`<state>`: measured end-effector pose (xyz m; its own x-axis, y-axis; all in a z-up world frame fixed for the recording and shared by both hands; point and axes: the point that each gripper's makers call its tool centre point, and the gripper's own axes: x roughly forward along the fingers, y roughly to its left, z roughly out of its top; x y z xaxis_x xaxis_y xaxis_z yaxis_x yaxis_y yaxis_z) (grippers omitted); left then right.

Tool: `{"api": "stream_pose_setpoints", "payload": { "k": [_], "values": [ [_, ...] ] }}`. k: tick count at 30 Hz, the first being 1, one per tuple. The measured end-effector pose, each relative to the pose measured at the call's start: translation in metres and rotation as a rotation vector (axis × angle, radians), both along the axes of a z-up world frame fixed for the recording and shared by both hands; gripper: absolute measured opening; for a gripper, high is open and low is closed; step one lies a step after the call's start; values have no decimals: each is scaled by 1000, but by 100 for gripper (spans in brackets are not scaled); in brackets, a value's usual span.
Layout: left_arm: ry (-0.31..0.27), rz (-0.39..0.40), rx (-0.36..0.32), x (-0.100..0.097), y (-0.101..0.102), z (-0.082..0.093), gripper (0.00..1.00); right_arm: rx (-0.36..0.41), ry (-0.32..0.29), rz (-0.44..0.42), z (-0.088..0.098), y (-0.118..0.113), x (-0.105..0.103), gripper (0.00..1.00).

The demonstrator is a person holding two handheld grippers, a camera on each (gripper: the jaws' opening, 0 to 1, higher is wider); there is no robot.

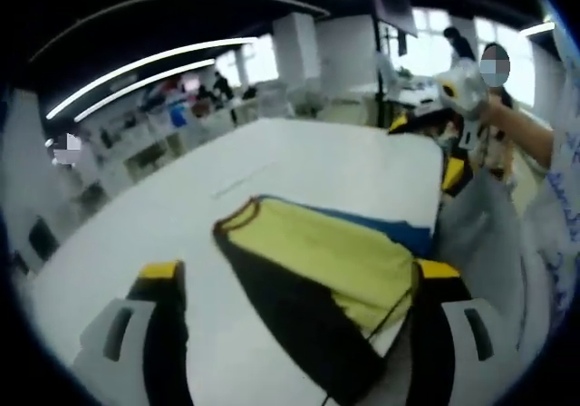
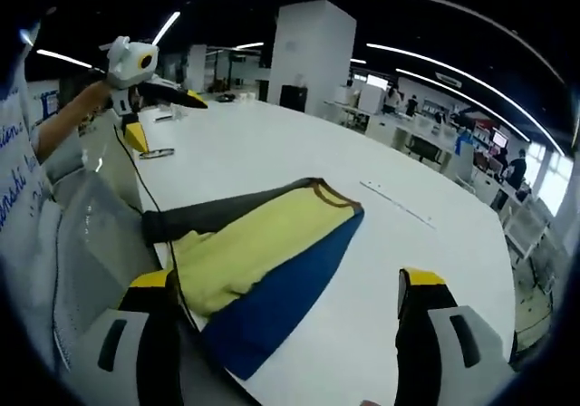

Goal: Fold the garment on the visible template until the final outline fits inside the template.

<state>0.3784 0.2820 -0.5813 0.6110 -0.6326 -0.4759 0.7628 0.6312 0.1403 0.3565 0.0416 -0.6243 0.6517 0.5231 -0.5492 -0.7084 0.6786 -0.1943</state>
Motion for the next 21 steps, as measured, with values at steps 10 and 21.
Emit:
{"api": "stream_pose_setpoints", "payload": {
  "k": [10, 21],
  "values": [
    [-22, 43, -8, -12, 8, 5, 100, -125, 74, -42, -36, -23, -21, 100],
    [11, 49, -2, -28, 9, -1, 100, -165, 144, -60, -72, -34, -37, 100]
  ]
}}
